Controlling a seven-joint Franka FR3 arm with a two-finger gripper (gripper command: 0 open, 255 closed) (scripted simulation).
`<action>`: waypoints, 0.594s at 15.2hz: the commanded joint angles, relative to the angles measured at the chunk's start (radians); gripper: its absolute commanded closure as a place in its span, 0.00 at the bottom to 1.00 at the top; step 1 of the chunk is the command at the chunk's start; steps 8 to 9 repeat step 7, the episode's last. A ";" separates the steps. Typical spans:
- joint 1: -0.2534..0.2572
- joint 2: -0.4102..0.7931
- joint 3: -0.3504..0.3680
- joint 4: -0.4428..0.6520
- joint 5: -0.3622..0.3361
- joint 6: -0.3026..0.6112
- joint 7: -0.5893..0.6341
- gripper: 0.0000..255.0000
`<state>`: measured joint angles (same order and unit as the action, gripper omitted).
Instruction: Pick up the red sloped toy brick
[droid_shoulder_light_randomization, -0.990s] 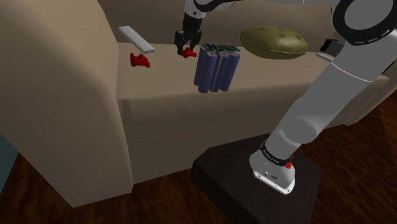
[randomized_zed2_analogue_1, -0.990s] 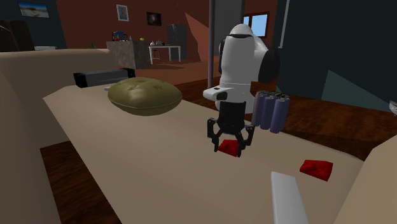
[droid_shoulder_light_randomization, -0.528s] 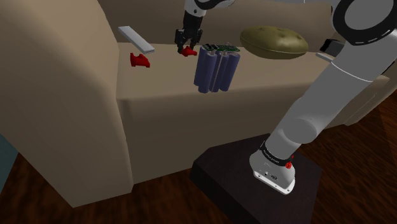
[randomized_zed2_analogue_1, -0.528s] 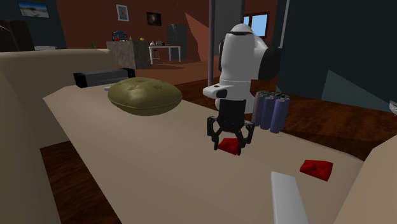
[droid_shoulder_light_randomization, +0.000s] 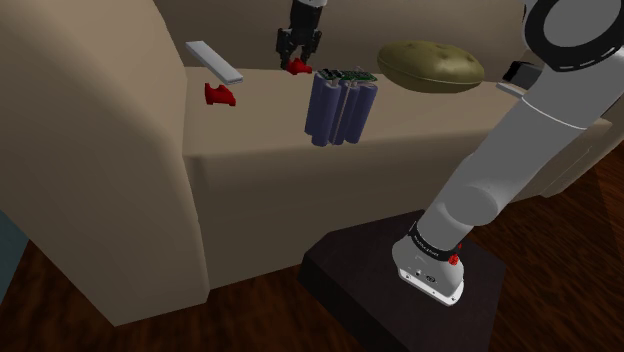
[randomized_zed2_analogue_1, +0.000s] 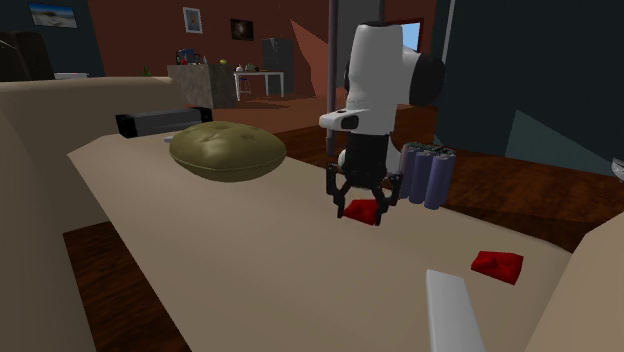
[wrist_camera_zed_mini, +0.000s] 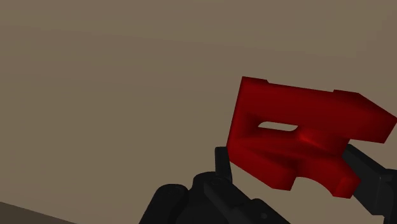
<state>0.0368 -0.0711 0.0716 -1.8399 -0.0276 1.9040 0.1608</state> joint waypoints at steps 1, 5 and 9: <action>0.000 0.003 0.000 0.030 0.000 -0.027 -0.001 1.00; 0.000 0.008 0.000 0.090 0.000 -0.082 -0.002 1.00; 0.000 0.008 0.000 0.092 0.000 -0.084 -0.002 1.00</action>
